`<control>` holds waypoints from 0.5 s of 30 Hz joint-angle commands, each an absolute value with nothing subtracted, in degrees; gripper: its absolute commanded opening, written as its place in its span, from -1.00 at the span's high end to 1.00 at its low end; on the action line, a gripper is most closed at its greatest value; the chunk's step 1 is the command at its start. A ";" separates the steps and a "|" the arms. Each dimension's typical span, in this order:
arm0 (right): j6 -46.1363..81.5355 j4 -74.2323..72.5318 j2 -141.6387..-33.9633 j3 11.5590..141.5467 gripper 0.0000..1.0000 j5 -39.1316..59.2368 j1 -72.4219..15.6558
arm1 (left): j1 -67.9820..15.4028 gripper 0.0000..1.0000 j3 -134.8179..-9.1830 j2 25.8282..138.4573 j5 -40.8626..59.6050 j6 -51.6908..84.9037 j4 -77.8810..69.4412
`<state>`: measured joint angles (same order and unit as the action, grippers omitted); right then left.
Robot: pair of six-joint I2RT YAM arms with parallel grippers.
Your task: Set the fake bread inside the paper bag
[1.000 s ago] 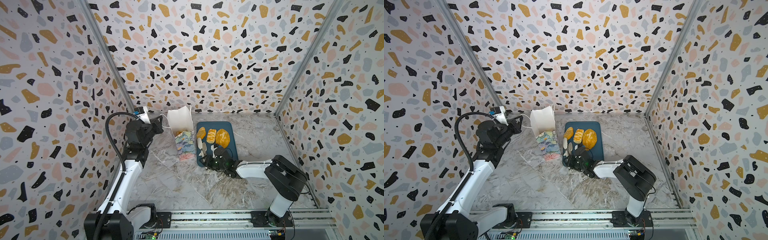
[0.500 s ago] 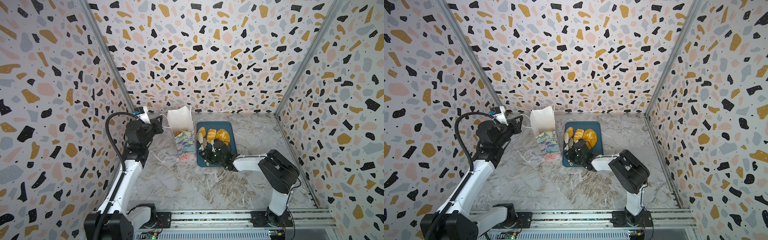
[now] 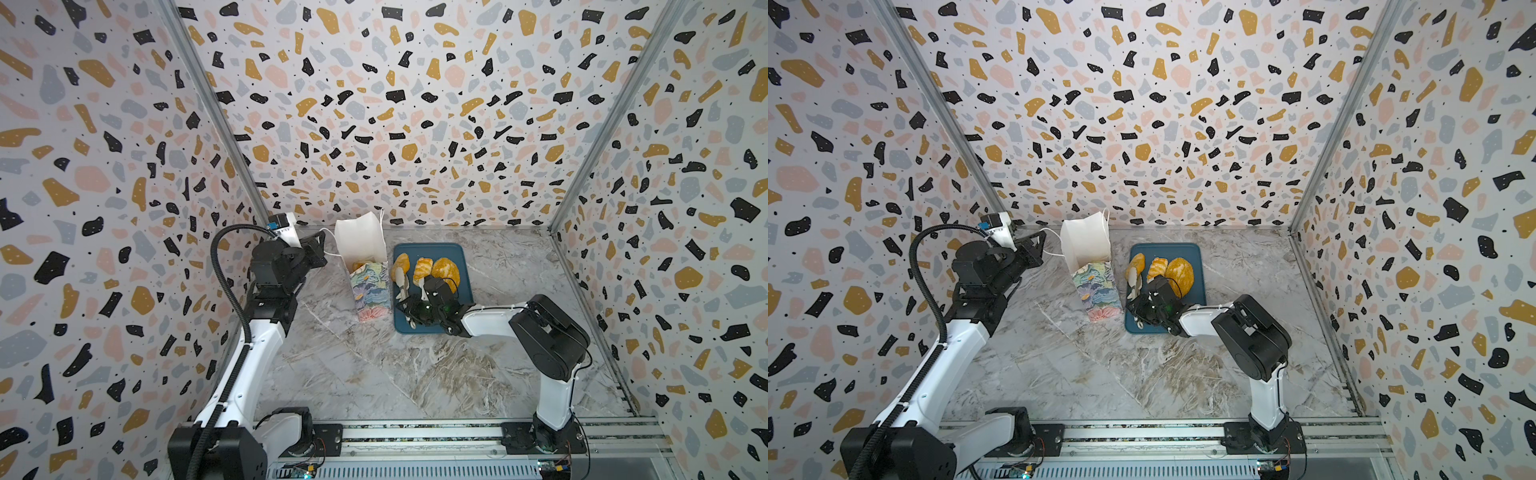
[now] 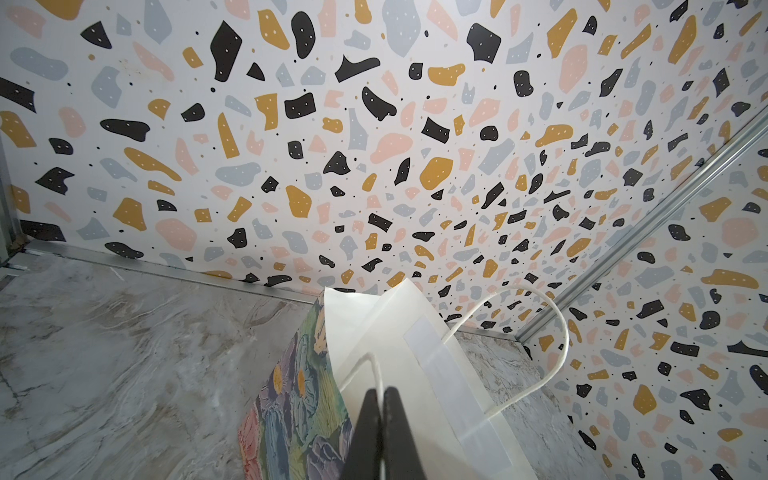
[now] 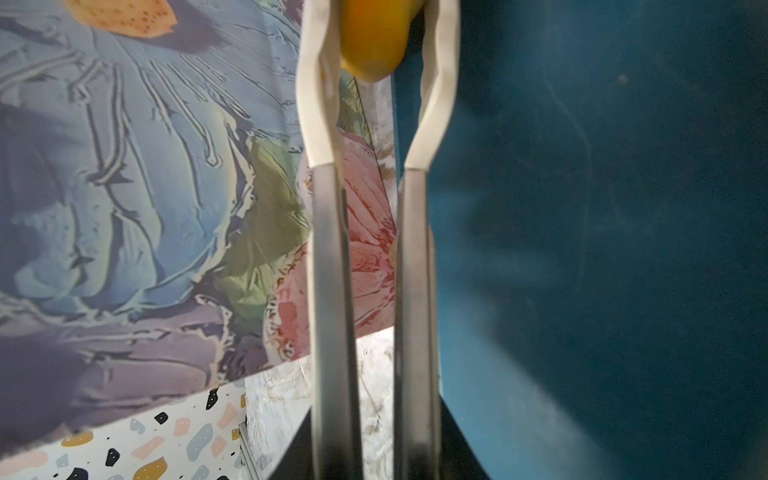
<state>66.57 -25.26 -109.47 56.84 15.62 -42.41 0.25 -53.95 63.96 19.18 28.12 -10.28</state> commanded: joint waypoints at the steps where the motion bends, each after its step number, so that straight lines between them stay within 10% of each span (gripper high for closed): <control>1: 66.29 -27.03 -109.16 57.52 0.49 16.44 -41.93 | 0.00 1.00 -54.74 62.49 19.53 27.98 -12.93; 15: 63.82 -26.87 -101.10 51.52 0.70 14.24 -41.57 | -0.01 1.00 -54.76 62.64 19.58 27.87 -12.79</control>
